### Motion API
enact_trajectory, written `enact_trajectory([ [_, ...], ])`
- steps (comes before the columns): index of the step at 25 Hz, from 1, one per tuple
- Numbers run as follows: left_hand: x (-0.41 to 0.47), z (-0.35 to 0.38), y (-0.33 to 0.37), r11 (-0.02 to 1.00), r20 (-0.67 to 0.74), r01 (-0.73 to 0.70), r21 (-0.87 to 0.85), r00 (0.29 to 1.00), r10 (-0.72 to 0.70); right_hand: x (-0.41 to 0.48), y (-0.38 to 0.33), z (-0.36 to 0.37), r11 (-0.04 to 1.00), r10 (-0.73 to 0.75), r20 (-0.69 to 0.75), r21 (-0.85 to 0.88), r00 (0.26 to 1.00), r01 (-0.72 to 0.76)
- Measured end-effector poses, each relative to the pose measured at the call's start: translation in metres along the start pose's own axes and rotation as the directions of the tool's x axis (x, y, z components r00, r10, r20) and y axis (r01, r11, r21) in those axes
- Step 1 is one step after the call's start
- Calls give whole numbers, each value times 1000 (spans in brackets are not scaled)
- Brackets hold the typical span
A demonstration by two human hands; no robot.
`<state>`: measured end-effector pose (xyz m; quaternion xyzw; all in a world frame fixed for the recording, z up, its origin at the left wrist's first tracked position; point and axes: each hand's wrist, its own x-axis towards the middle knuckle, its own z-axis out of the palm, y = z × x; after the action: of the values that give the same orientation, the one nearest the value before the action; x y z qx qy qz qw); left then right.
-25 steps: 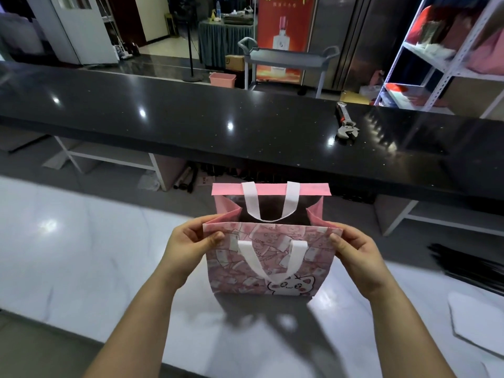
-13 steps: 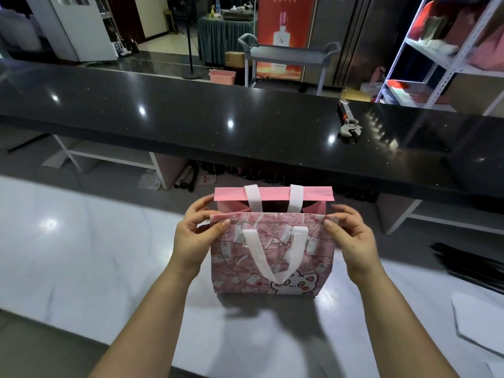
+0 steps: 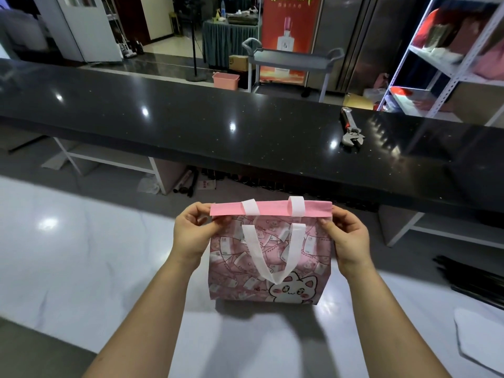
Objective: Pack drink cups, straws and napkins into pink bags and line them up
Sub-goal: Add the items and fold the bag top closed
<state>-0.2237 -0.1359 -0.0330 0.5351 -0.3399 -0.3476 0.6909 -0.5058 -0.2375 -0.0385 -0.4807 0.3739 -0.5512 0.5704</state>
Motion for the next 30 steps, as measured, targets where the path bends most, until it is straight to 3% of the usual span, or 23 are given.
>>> enact_trajectory([
  [4, 5, 0, 4, 999, 17, 15, 47, 1000, -16, 6, -2, 1, 977, -115, 13, -180, 993, 115],
  [10, 5, -3, 13, 970, 105, -84, 229, 993, 61, 10, -13, -3, 866, -194, 250, -410, 949, 285],
  [14, -5, -17, 25, 780, 235, -346, 521, 937, 259, 4, -25, -13, 822, -211, 338, -447, 917, 354],
  [17, -10, -11, 34, 668, 284, -492, 558, 870, 403, -2, -30, -7, 833, -253, 262, -430, 931, 348],
  [20, -10, 4, 40, 614, 350, -480, 627, 877, 329, -2, -32, 5, 839, -153, 212, -488, 965, 240],
  [23, -8, 8, 40, 369, 416, -536, 759, 836, 358, 1, -32, 7, 736, -98, 241, -636, 966, 233],
  [24, -9, 7, 40, 333, 417, -534, 778, 834, 362, 1, -32, 7, 712, -98, 228, -664, 969, 229],
  [27, -9, 6, 41, 328, 426, -540, 775, 830, 360, -3, -33, 7, 734, -131, 214, -636, 968, 240],
  [30, -10, 2, 40, 382, 425, -545, 746, 832, 357, -13, -32, 0, 873, -164, 132, -442, 978, 206],
])
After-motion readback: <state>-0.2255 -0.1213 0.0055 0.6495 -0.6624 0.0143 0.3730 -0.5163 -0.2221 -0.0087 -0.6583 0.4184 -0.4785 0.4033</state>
